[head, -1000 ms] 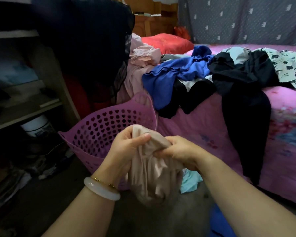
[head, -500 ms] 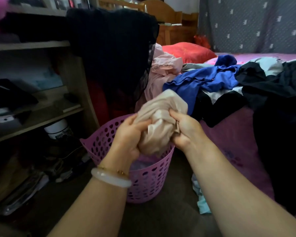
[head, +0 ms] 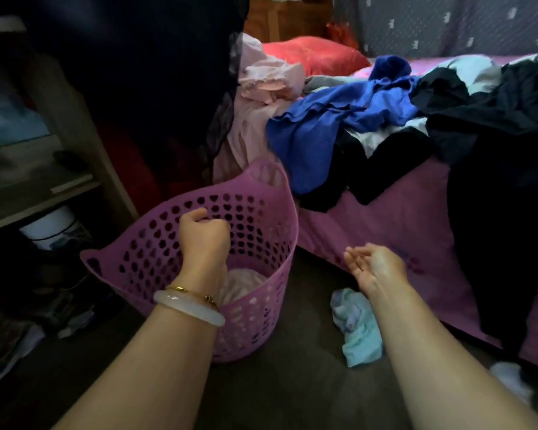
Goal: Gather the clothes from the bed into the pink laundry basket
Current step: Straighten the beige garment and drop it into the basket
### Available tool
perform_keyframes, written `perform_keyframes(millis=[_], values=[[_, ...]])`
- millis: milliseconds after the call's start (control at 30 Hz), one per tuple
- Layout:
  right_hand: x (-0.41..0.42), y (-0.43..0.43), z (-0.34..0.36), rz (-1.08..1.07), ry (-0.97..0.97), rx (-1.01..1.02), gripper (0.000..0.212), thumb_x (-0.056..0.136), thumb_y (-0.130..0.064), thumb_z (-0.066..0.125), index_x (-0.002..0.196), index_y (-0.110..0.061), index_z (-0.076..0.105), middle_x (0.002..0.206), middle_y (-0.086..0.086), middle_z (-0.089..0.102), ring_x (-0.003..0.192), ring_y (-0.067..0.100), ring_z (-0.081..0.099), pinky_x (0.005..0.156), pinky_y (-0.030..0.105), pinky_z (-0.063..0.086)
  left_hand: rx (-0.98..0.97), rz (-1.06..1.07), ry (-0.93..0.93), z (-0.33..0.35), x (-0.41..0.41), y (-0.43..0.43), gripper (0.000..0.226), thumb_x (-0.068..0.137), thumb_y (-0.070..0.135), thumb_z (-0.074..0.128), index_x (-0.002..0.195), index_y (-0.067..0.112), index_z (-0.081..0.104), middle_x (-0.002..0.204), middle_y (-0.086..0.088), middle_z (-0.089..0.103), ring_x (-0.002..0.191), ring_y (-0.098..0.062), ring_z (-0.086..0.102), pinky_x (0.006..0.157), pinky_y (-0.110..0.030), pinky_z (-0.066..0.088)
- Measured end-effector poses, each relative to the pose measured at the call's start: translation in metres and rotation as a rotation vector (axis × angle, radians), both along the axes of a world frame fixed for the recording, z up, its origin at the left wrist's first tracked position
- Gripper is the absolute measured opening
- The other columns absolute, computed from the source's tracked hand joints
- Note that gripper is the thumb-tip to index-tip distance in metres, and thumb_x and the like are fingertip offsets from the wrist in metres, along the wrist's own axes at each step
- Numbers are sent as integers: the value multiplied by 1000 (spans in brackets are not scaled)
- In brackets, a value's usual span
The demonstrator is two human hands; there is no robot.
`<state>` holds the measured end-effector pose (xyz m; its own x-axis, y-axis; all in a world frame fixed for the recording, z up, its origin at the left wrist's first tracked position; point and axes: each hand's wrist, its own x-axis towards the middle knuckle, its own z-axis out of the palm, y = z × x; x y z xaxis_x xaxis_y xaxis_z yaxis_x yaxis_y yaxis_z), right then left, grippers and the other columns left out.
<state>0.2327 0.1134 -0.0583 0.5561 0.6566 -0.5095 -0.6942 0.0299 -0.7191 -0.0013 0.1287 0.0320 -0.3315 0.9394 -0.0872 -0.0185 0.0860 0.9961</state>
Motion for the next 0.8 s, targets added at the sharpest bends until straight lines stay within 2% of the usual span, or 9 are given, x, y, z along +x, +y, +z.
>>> perform_keyframes(millis=[67,167,267,367,467,533,600,667,800], values=[[28,-11,-43,-26,-55,-146,16,91,3,43,101,-3,53,77,12,52,63,19,56,49,27,55,37,-26,12,-5,19,-1,42,86,2,55,125,17,50,113,-3,57,86,-11,57,69,-25,49],[57,-35,-110,177,-359,-471,22,90,-11,55,105,4,62,79,13,60,67,24,60,65,36,55,98,-70,-29,-14,49,-12,34,85,-3,54,111,19,52,104,-1,60,100,-18,62,89,-33,53],[60,-55,-167,651,-749,-674,32,91,-21,58,120,-10,66,125,9,63,118,28,57,101,36,46,116,-152,-27,-30,79,-31,32,86,-7,56,108,16,54,94,1,62,94,-16,63,90,-34,52],[42,-59,-196,1048,-1076,-806,29,89,-34,60,115,-45,63,155,-6,31,148,22,12,118,31,19,110,-246,8,-51,97,-46,32,87,-6,57,111,15,55,95,-1,63,87,-10,62,83,-28,52],[33,-55,-219,1057,-1021,-771,41,83,-42,67,121,-50,56,161,6,8,148,28,6,119,30,14,63,-294,75,-68,103,-53,33,88,-3,58,113,19,56,98,0,64,91,-9,63,83,-27,53],[31,-55,-218,1074,-1031,-775,56,85,-43,64,137,-29,48,155,13,23,143,27,25,116,32,23,28,-295,99,-76,100,-55,33,88,-2,58,112,21,57,99,1,63,92,-9,63,83,-27,53],[33,-52,-209,873,-955,-676,33,87,-36,64,111,-14,64,125,11,58,113,22,54,103,34,42,0,-293,112,-82,97,-55,33,88,-3,58,112,20,57,99,0,63,91,-9,62,78,-24,52],[38,-48,-189,585,-810,-535,13,89,-25,63,82,-14,66,91,8,67,87,22,61,85,34,51,-14,-301,128,-85,95,-55,33,88,-3,58,111,21,56,100,0,63,91,-9,61,74,-22,50],[44,-32,-127,273,-228,-142,15,81,-15,73,83,-1,67,80,20,69,69,31,66,67,37,59,-21,-349,156,-83,96,-56,34,87,-3,58,113,18,56,105,0,62,90,-8,60,72,-17,47]])
